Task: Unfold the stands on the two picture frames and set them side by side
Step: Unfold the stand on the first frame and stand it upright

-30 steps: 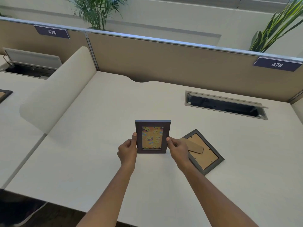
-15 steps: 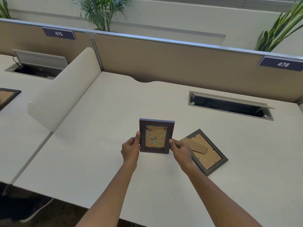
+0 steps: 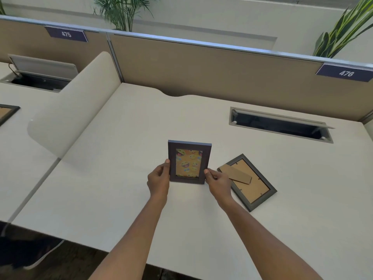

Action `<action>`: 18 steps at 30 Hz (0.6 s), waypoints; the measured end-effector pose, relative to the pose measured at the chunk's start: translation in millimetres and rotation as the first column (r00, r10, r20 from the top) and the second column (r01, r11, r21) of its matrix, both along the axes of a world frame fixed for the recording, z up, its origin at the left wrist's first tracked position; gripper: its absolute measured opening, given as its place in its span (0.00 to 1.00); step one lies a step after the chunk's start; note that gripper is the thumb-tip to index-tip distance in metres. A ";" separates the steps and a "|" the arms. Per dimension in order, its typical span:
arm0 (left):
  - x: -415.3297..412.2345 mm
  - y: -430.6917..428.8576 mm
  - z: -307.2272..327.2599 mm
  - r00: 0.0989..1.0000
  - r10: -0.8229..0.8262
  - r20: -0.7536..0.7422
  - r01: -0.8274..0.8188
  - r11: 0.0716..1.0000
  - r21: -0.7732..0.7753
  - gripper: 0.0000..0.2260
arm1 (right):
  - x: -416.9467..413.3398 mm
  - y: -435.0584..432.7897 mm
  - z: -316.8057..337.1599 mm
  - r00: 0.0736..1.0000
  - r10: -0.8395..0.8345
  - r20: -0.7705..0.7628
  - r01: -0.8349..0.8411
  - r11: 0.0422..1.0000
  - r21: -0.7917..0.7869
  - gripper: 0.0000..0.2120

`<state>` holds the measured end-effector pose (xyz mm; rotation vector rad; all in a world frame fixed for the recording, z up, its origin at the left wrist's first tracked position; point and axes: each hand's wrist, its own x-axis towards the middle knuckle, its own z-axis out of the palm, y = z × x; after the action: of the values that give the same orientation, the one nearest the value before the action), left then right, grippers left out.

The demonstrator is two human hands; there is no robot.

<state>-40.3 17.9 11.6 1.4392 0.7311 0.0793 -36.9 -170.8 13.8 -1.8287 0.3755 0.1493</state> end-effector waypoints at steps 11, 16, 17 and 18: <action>-15.8 -18.1 -4.3 0.965 0.241 -0.100 -0.244 0.970 -0.019 0.12 | 4.4 -23.7 -1.6 1.000 -0.006 -0.008 0.006 0.999 -0.031 0.17; -33.9 -62.6 -17.5 0.931 0.294 -0.216 -0.342 0.910 -0.234 0.09 | 16.1 -61.1 2.2 0.996 -0.081 -0.023 0.080 0.996 -0.041 0.16; -35.2 -73.5 -18.1 0.930 0.276 -0.240 -0.341 0.894 -0.291 0.08 | 18.6 -68.8 4.1 0.995 -0.090 -0.032 0.089 0.995 -0.053 0.16; -35.2 -84.8 -17.8 0.931 0.252 -0.265 -0.336 0.875 -0.349 0.08 | 20.8 -76.5 5.4 0.994 -0.098 -0.038 0.096 0.994 -0.051 0.15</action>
<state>-75.4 -67.0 -6.1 0.9526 1.0774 0.0144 -16.2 -247.3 19.2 -1.8534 0.4994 0.1114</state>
